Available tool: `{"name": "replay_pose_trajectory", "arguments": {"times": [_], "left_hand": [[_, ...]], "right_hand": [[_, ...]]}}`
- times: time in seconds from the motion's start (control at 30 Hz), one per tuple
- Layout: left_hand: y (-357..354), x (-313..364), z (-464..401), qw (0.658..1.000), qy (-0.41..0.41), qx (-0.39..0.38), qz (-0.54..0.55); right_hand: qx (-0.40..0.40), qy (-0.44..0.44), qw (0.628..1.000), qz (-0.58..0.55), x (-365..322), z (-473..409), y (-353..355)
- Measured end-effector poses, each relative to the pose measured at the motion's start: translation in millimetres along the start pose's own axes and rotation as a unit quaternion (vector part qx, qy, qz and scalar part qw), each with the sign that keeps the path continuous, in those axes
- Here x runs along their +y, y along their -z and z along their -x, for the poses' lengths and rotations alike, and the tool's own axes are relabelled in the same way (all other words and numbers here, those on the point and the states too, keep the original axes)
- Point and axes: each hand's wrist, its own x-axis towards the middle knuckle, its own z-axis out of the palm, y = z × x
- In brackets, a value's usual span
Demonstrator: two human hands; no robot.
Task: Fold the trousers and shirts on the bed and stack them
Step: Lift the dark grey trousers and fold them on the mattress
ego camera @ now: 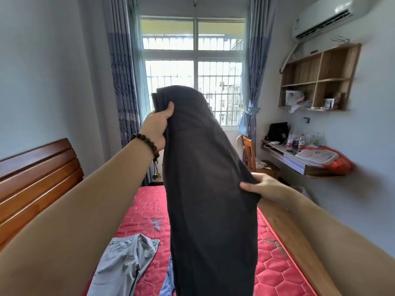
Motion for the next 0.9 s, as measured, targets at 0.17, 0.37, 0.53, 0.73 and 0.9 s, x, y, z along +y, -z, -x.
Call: {"name": "replay_pose_trajectory", "arguments": {"times": [0.17,0.37,0.53,0.73,0.9], "left_hand": [[-6,-1,9,1.0,0.014,-0.005,-0.015],[-36,-14,34,0.984,0.076,-0.155,0.038],[-64,-31,54,0.973,0.093,-0.205,0.05],[-63,-51,56,0.975,0.083,-0.197,0.053],[-71,-76,64,0.966,0.131,-0.214,0.055]], "right_hand": [[-0.023,-0.041,0.999,0.026,21,26,13],[-0.065,-0.066,0.994,-0.052,-14,42,24],[0.031,0.042,0.963,-0.263,-58,37,22],[0.109,0.088,0.958,-0.249,-69,53,40],[0.148,0.085,0.959,-0.225,-65,70,50]]}}
